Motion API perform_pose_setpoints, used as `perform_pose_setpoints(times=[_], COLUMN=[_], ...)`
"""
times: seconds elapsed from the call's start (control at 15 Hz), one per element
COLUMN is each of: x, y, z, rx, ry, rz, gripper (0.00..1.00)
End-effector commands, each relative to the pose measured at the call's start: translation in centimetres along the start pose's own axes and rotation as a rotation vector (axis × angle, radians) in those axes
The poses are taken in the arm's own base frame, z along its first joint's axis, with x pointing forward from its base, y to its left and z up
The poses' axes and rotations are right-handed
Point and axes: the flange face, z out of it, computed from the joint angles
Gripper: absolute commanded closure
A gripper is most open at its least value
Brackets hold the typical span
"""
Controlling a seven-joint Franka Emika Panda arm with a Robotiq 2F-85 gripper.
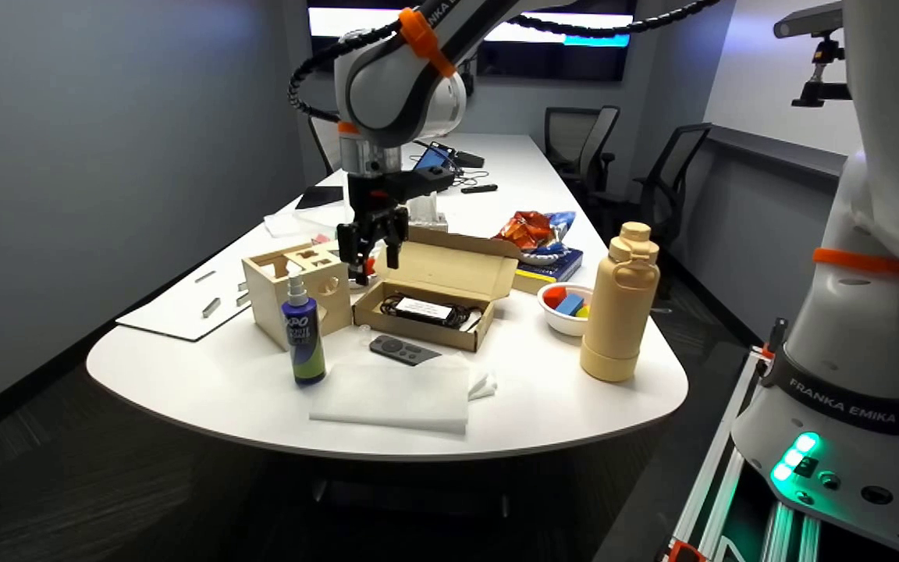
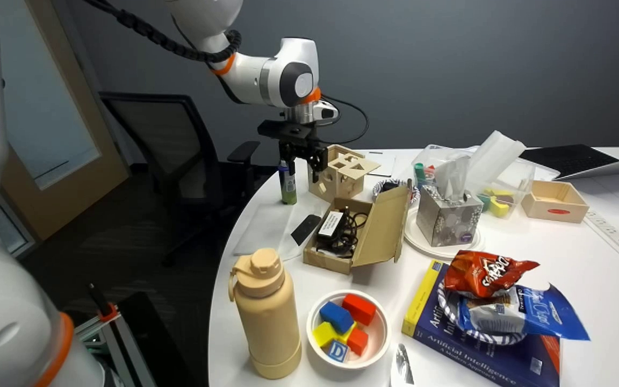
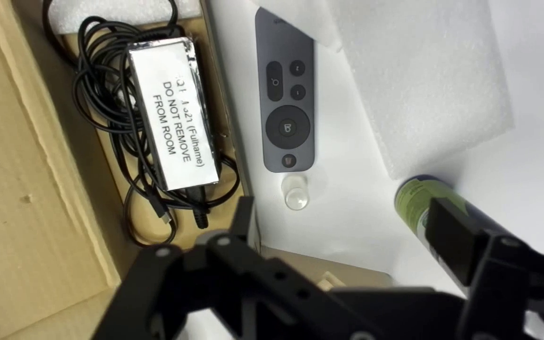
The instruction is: Click on the remote
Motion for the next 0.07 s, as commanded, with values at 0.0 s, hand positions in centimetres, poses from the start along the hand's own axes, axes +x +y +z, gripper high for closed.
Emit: perform_pose_setpoints(times=[0.0], x=[-0.34], y=[0.21], z=[-1.22], rx=[0.013], ry=[0.005], rz=[0.034], gripper=[0.0])
